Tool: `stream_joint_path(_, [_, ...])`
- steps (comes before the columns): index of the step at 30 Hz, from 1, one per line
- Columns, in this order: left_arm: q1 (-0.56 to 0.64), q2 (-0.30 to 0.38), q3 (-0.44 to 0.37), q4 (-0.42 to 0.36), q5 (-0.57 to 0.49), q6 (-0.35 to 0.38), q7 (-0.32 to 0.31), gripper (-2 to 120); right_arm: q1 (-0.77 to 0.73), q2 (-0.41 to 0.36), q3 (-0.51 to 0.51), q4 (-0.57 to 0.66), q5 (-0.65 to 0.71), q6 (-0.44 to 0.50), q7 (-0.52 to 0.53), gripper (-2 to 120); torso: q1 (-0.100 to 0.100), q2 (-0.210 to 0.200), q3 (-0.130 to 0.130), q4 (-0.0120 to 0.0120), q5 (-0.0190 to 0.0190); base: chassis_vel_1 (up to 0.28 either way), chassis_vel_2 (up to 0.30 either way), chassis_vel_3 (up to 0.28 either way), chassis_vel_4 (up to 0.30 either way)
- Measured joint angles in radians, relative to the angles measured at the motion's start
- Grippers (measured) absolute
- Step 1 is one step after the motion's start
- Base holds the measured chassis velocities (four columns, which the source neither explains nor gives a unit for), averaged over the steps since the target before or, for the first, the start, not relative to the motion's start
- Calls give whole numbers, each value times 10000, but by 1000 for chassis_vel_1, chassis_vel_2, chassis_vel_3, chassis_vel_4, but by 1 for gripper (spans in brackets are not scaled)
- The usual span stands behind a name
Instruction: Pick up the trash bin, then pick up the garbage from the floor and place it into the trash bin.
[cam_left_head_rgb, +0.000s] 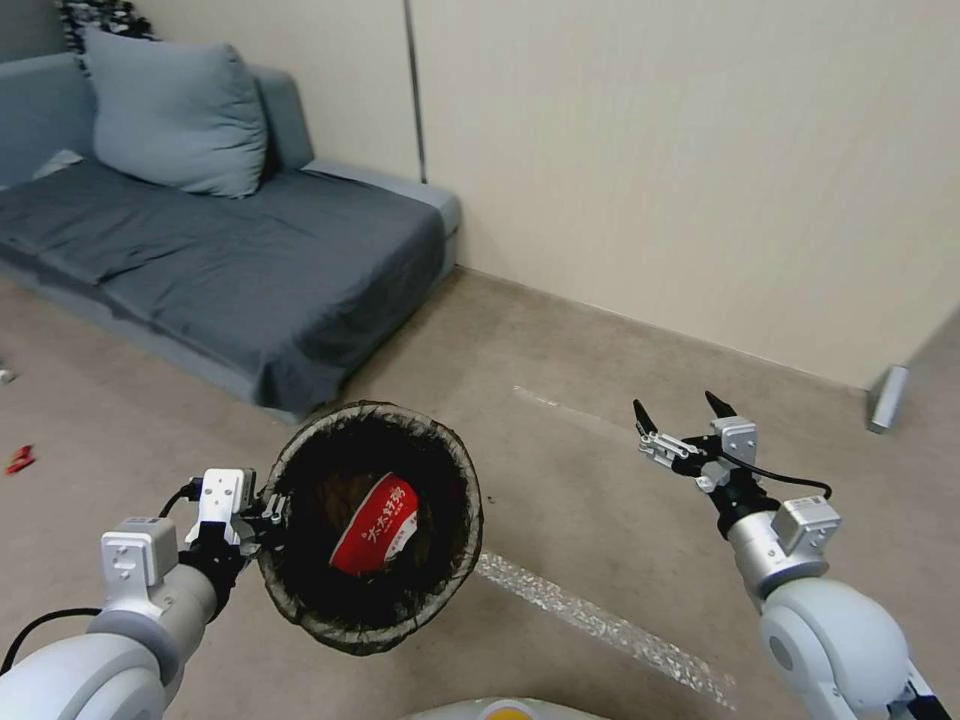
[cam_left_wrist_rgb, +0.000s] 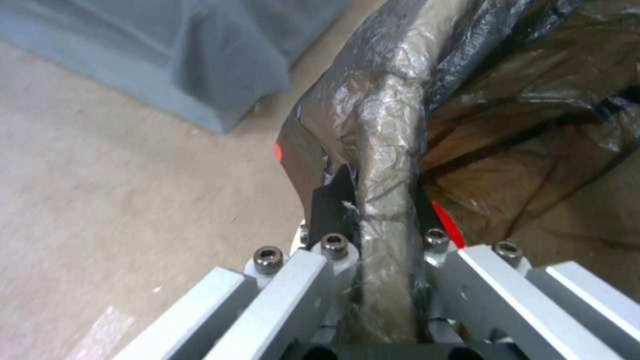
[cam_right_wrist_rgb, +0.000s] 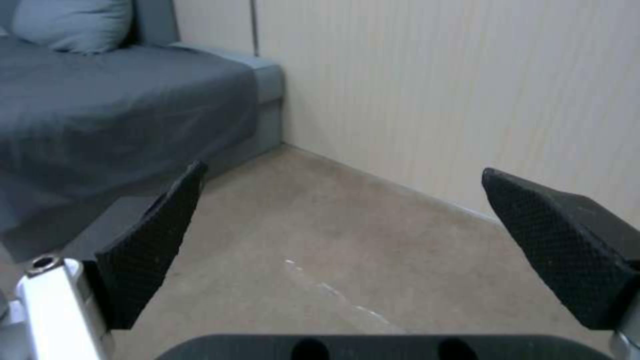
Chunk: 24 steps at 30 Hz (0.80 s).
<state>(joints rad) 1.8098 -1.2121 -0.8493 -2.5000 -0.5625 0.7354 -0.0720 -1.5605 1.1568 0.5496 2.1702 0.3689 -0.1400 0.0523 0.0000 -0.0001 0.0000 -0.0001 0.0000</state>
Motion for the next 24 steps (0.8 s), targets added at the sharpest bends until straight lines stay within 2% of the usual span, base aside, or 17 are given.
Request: stream_joint_path(24, [66,-29,23,0,37,0,40,1,-35,-52,-148,-4,10,-45,3,100,0,0,0,0,1,112,111,108,113])
